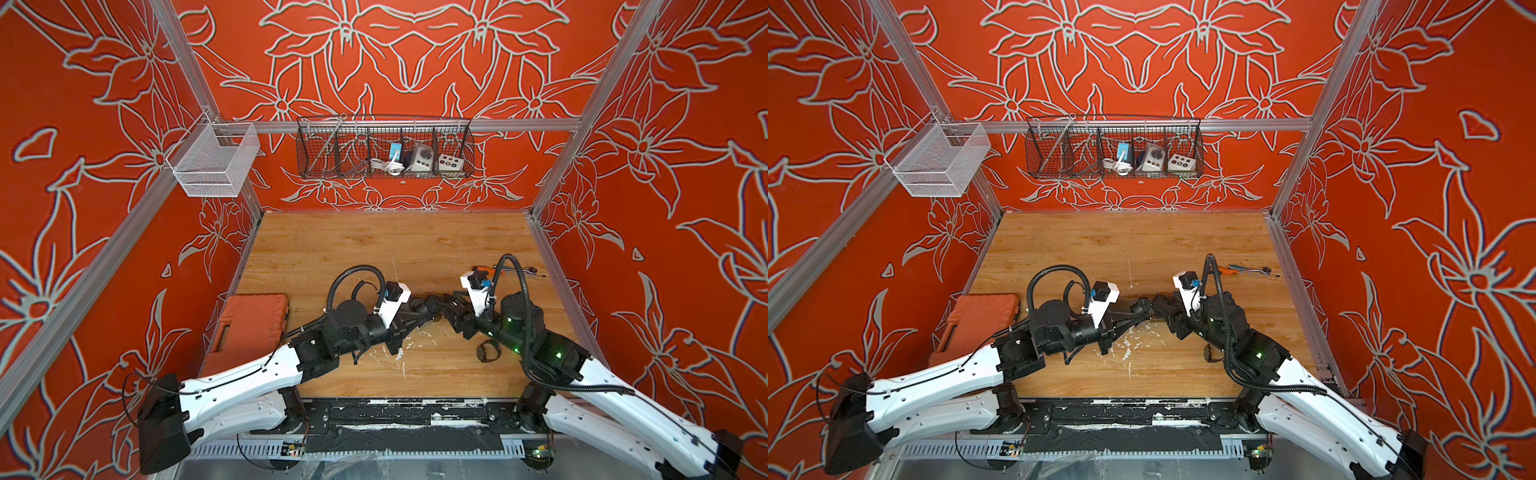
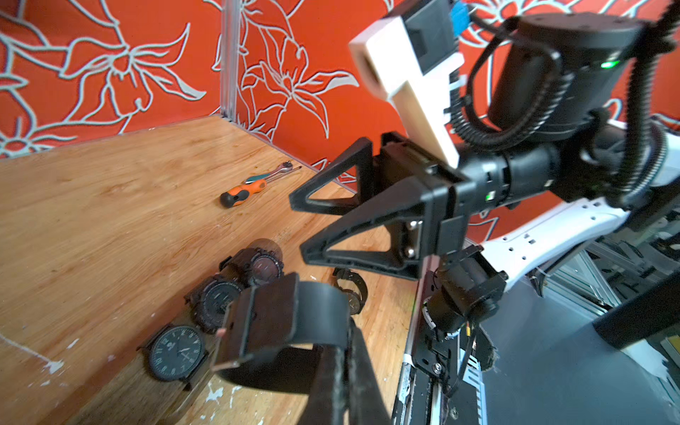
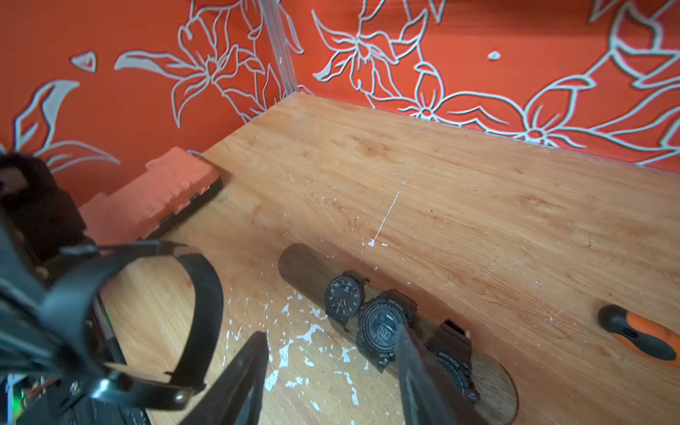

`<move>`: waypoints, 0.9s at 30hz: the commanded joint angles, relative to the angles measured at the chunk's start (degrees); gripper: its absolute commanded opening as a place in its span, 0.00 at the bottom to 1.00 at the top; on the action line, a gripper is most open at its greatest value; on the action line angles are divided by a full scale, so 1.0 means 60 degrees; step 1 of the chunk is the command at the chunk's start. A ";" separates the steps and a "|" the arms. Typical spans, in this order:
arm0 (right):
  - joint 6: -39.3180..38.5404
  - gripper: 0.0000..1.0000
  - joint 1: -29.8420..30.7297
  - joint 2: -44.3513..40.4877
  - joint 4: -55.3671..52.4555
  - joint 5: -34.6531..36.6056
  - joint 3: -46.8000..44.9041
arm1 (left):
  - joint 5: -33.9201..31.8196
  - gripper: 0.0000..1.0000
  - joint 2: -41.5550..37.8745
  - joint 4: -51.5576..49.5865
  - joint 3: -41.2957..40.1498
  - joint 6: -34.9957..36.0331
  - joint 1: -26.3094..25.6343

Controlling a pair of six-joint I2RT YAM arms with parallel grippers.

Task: Place watch on stand
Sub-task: Pick up the watch at the center of the board.

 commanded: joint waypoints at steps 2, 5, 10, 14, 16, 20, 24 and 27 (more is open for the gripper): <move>0.0002 0.00 0.0139 -0.0440 -0.0262 -0.0031 0.0758 | 0.0519 0.77 0.0318 0.0741 -0.0162 0.0118 0.0063; 0.0174 0.00 0.0157 -0.0716 -0.0235 -0.0250 0.1034 | 0.1149 0.76 0.0764 0.1269 -0.0118 0.0258 0.0055; 0.0960 0.00 0.0318 -0.1116 0.0284 -0.0918 0.1314 | 0.2010 0.73 0.1412 0.2420 -0.0002 0.0285 -0.0165; 0.2054 0.00 0.1154 -0.1655 0.1178 -0.0953 0.1339 | 0.1838 0.71 0.1663 0.3654 0.0006 0.0556 -0.1126; 0.2752 0.00 0.1861 -0.1973 0.1919 -0.0677 0.1205 | 0.1757 0.69 0.1925 0.4222 0.0156 0.0645 -0.1614; 0.3563 0.00 0.3025 -0.2129 0.2977 -0.0143 0.1195 | 0.2024 0.61 0.2871 0.4644 0.0807 0.0911 -0.2170; 0.3936 0.00 0.3714 -0.1997 0.3808 -0.0054 0.1239 | 0.2032 0.55 0.3512 0.5061 0.1296 0.1198 -0.2758; 0.4365 0.00 0.4219 -0.1955 0.4419 0.0094 0.1114 | 0.1896 0.53 0.3983 0.5226 0.1642 0.1351 -0.3186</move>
